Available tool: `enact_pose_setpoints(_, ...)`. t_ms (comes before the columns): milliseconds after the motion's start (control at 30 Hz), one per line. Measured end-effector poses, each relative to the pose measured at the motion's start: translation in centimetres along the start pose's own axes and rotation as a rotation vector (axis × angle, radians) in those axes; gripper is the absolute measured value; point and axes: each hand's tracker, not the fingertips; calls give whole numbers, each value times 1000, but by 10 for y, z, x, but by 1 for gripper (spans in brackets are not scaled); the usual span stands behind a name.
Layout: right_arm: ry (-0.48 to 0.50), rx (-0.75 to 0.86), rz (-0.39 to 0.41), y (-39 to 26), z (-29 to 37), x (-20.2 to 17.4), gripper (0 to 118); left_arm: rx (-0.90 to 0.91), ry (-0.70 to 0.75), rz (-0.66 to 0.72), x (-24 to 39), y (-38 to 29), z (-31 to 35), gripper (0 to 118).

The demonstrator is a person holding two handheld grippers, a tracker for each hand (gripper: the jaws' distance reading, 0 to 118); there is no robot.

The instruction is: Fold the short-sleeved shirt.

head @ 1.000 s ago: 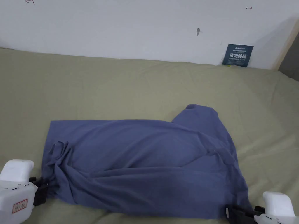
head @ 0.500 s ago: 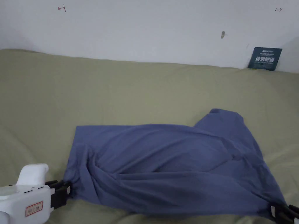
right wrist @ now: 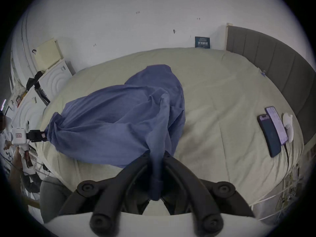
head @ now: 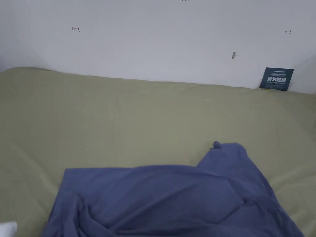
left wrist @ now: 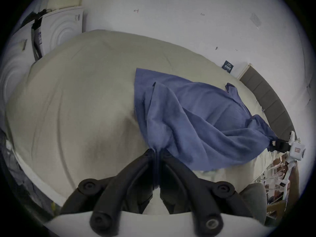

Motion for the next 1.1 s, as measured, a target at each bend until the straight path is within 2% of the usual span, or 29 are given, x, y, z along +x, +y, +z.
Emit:
enact_pose_setpoints(133,-7,-50,-18,-22,5,10,9,-53,35,76,-8,-11,11,4)
enact_pose_setpoints(300,-31,-112,-52,-36,-1,24,9,-96,62,62,-8,-23,15,4)
enact_pose_setpoints(500,-13,-91,-56,-31,3,24,9,-100,38,148,-14,-37,18,4)
enact_pose_setpoints(533,1,-78,-62,-30,7,24,16,-77,23,148,-13,-35,23,6)
enact_pose_setpoints(567,8,-58,-51,-27,14,22,35,-36,-9,144,-10,-32,31,8)
enact_pose_setpoints(600,4,-24,-25,-24,23,19,60,7,-45,159,-8,-29,42,14)
enact_pose_setpoints(633,-9,16,3,-20,36,16,74,55,-65,166,-4,-25,56,32)
enact_pose_setpoints(700,11,121,20,-7,65,7,74,184,-138,157,7,-18,89,76)
enact_pose_setpoints(733,2,156,31,0,79,0,74,223,-147,148,14,-14,104,88)
enact_pose_setpoints(800,-13,247,61,15,104,-22,74,312,-171,81,33,-6,129,88)
enact_pose_setpoints(867,13,331,120,25,118,-46,74,341,-146,17,59,1,143,88)
enact_pose_setpoints(1000,-18,462,226,22,122,-102,71,436,-107,-107,107,-3,138,86)
enact_pose_setpoints(1033,-22,473,245,17,118,-113,71,430,-66,-132,118,-9,132,74)
enact_pose_setpoints(1067,-24,451,253,13,113,-124,67,396,-46,-157,128,-14,126,49)
enact_pose_setpoints(1100,-40,412,270,10,106,-134,51,376,-21,-179,135,-21,117,11)
